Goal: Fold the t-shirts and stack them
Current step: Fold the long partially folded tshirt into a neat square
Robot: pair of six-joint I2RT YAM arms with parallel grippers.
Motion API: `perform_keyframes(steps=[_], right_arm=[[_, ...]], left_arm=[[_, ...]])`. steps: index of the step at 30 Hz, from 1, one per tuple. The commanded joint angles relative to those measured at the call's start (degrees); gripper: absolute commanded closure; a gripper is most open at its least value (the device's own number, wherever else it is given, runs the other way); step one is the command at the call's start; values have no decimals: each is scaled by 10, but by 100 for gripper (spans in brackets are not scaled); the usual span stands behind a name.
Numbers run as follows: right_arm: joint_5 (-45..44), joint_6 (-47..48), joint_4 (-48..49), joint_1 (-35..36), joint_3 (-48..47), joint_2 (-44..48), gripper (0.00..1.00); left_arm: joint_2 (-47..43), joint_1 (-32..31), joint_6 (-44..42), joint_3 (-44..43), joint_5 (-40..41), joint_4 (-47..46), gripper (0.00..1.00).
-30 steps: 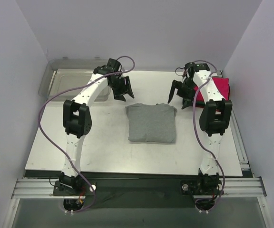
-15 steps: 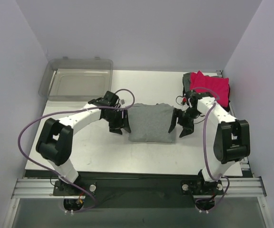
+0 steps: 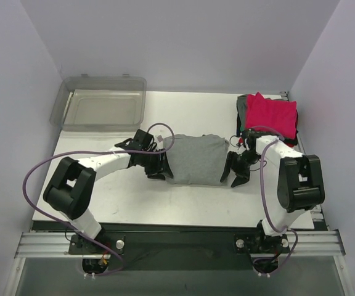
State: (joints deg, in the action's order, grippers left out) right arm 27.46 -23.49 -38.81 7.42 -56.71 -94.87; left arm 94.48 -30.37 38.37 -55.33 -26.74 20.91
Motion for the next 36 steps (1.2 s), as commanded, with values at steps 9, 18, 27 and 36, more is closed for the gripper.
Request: perform_keyframes(steps=[9,18,27,36], right_arm=[[-15,1,7,-12,-11,-51,55],[-4,1,16,-11,-25,-85,59],[4,2,13,-12,-24,-89,97],[-56,38,-53,-20,-72,-61,100]], left_arm=[[67,-9,1,-36,2,-14,52],[107,-16,-2,-60,-11,-14,58],[127,-14,-16,-83,5,30,98],[92,-16,-58,-123,92,114,100]])
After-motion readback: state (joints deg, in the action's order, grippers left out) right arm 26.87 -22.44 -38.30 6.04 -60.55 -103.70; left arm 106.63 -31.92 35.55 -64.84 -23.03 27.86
